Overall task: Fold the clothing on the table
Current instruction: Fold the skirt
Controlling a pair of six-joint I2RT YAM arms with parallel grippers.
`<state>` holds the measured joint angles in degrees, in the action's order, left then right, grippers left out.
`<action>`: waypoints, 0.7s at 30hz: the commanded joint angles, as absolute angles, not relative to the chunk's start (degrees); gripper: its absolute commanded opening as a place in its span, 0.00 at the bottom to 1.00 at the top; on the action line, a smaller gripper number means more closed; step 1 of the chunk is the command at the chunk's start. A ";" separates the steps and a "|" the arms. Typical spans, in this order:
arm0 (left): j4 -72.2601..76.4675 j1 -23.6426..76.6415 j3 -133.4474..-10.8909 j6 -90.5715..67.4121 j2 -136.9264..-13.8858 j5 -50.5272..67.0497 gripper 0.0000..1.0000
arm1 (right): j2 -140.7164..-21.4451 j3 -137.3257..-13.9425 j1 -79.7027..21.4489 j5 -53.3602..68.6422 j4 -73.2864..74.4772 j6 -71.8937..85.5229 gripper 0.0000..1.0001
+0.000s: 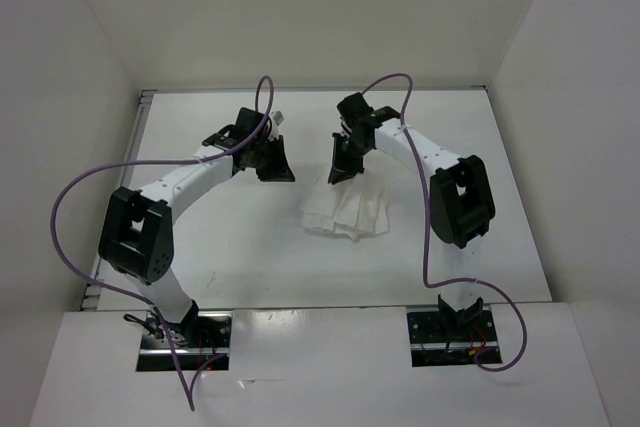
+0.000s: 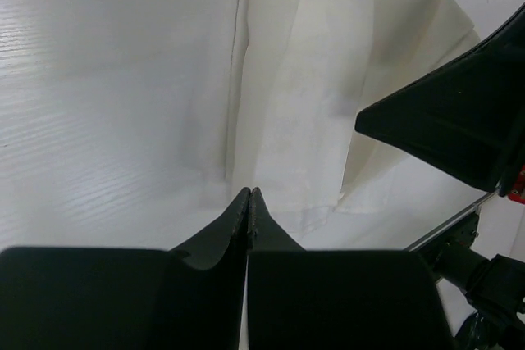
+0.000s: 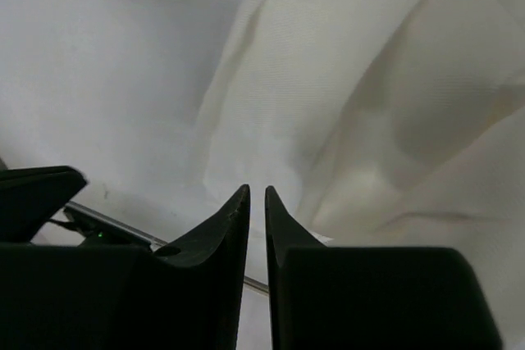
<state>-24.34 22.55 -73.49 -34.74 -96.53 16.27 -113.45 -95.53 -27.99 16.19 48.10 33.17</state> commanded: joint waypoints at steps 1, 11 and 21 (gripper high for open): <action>-21.97 22.15 -71.99 -34.80 -93.60 16.61 0.01 | -111.88 -95.54 -27.95 8.91 53.59 32.70 0.17; -21.45 19.25 -69.52 -34.80 -90.79 16.61 0.01 | -98.18 -83.24 -14.26 -10.18 64.50 32.08 0.18; -21.45 18.72 -68.04 -32.17 -87.20 19.59 0.40 | -89.57 -85.17 -11.25 -6.18 63.04 30.51 0.33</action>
